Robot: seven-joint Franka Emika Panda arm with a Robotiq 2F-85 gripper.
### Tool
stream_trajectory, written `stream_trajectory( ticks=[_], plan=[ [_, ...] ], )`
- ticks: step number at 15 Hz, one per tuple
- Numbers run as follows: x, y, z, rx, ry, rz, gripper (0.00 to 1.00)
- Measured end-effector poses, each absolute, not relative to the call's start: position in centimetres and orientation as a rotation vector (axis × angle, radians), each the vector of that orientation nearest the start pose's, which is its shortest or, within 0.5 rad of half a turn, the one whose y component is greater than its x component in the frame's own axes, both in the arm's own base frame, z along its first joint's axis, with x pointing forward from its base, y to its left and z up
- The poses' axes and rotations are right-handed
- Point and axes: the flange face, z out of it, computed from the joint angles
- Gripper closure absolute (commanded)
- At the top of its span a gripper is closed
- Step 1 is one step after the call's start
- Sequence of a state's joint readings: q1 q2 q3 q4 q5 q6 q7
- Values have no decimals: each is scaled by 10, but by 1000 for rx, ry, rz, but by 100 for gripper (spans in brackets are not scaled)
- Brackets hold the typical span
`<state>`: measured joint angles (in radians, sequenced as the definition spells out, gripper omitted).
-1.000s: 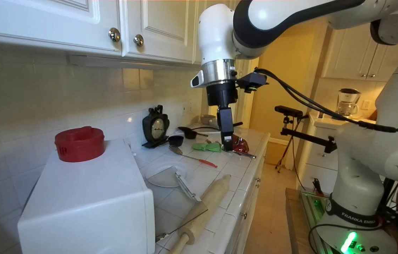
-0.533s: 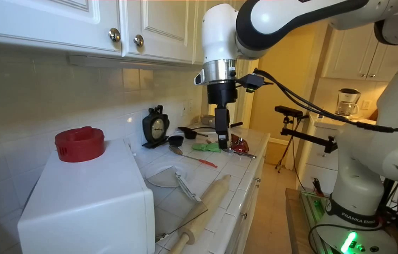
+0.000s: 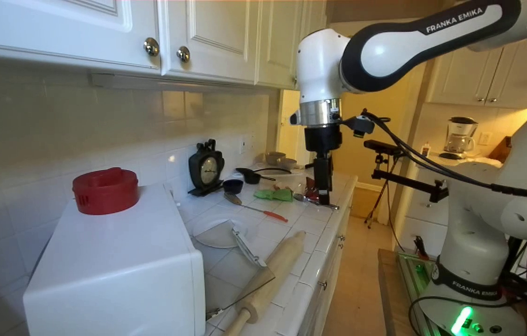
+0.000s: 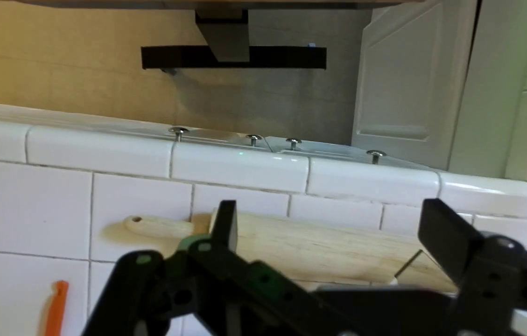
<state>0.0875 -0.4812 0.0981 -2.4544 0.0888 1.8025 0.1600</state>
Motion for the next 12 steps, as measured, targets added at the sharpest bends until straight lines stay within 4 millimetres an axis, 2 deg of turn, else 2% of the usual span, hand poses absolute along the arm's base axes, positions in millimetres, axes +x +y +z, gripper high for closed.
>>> stream_trajectory(
  ticks=[6, 8, 12],
  plan=[
    [321, 3, 439, -3077, 217, 259, 0],
    [313, -6, 439, -3061, 243, 241, 0],
    [314, -5, 440, -3071, 238, 218, 0]
  ],
)
